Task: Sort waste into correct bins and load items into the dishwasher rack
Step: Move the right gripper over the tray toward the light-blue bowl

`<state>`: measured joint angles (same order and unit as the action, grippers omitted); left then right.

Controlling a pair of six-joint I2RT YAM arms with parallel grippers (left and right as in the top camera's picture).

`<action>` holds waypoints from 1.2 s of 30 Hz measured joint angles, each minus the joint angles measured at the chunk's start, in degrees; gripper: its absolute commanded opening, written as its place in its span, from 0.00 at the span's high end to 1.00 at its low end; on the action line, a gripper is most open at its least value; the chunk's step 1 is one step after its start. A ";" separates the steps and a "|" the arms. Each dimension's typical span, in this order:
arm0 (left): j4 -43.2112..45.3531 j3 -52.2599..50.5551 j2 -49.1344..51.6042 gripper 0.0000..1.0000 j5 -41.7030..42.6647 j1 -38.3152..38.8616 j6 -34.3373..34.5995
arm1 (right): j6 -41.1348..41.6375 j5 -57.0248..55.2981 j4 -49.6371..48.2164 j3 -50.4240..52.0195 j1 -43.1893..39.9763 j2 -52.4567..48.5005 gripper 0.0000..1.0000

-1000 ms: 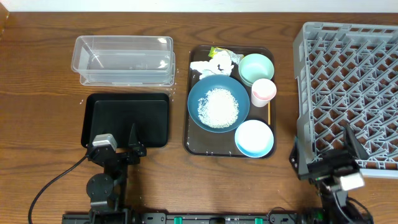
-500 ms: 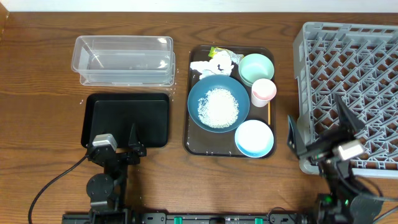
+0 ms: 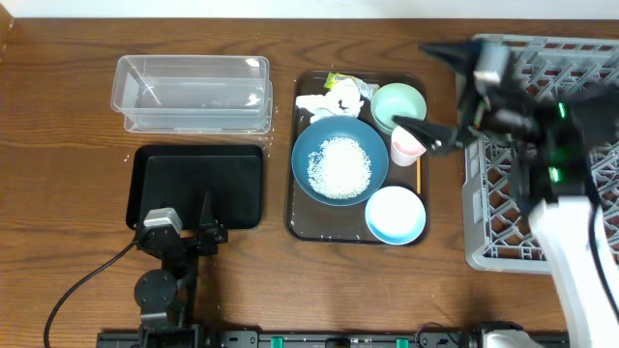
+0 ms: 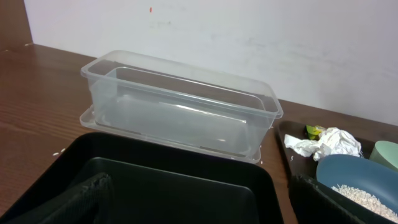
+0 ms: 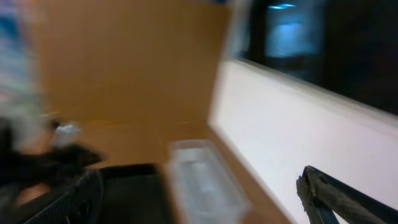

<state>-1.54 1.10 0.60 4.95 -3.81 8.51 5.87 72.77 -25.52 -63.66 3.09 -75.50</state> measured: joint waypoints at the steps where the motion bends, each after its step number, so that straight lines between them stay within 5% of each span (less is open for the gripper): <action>1: 0.00 0.00 -0.02 0.08 0.02 0.00 0.00 | 0.31 3.08 0.07 -2.34 0.66 -2.62 0.01; 10: 0.00 0.00 0.00 0.08 0.00 0.00 0.00 | 16.50 13.84 1.25 -5.66 3.13 -14.84 0.01; 21: 0.00 0.00 0.00 0.08 0.02 0.00 0.00 | 33.79 1.86 3.63 -5.81 6.99 -15.78 0.01; 27: -0.02 0.02 0.00 0.08 0.04 0.00 0.00 | 30.05 -19.19 28.63 -6.75 11.32 -15.74 0.01; 36: 0.00 0.02 0.00 0.08 0.02 0.00 0.00 | 17.14 -72.24 64.92 -19.34 27.67 -16.04 0.01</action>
<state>-1.54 1.13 0.60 4.97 -3.81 8.51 23.00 0.54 39.40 -83.00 30.76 -91.55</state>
